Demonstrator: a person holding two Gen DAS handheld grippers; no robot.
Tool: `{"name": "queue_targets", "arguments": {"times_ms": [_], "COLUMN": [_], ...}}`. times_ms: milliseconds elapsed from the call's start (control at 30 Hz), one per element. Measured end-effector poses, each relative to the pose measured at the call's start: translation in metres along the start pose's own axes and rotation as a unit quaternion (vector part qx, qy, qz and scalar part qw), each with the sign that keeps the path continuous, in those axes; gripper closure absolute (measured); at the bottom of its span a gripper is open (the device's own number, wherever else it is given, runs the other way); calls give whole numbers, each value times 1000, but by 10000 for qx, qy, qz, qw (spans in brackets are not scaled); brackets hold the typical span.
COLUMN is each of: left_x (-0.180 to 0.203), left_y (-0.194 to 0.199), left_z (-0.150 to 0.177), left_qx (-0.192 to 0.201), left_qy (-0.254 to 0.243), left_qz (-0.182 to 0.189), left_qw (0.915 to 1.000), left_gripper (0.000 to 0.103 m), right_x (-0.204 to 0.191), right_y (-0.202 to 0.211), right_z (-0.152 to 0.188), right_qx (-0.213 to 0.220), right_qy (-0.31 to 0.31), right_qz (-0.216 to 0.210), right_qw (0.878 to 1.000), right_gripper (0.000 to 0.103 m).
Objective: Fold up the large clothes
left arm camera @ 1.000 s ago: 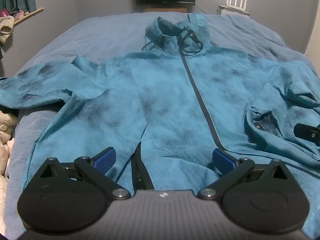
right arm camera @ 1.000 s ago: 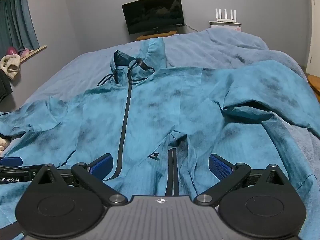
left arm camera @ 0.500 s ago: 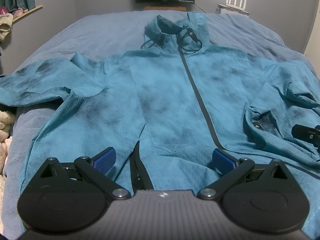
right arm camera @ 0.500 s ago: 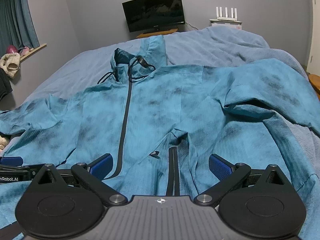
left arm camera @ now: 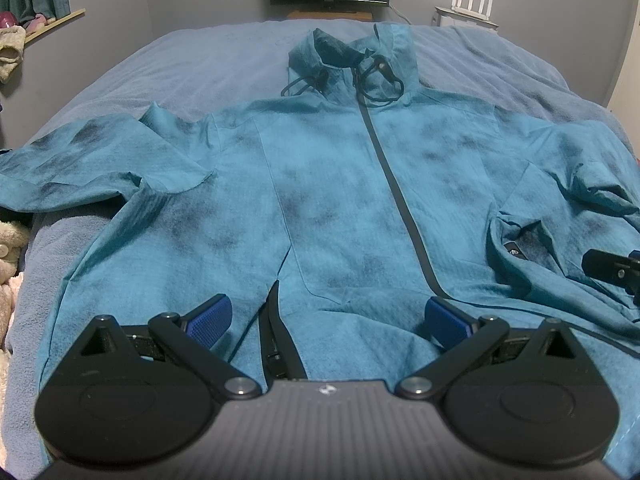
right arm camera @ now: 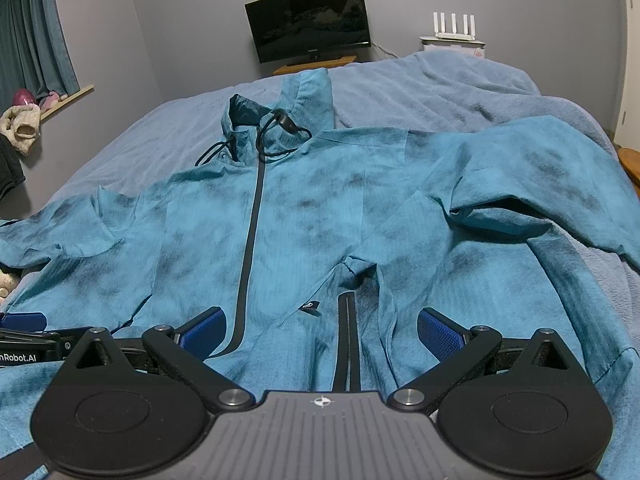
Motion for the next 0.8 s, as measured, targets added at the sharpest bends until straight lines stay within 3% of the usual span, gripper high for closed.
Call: {"name": "queue_targets", "arguments": {"times_ms": [800], "left_x": [-1], "left_y": [-1], "left_z": [0], "left_qx": [-19], "left_qy": [6], "left_qz": [7], "left_qw": [10000], "left_gripper": [0], "right_x": [-4], "right_y": [-1], "right_z": [4], "right_qx": [-53], "right_qy": [51], "right_qz": [22], "right_qw": [10000], "right_gripper": [0]}}
Point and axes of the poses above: each gripper's, at about its wrist camera, not at the fingertips, and y roughly against the way its jaws point, x to its right, z to its underside, the point moved 8 cm from there along -y, roughly the way its jaws point, and after that the axes turned 15 degrees about x, right-handed, at the moved point
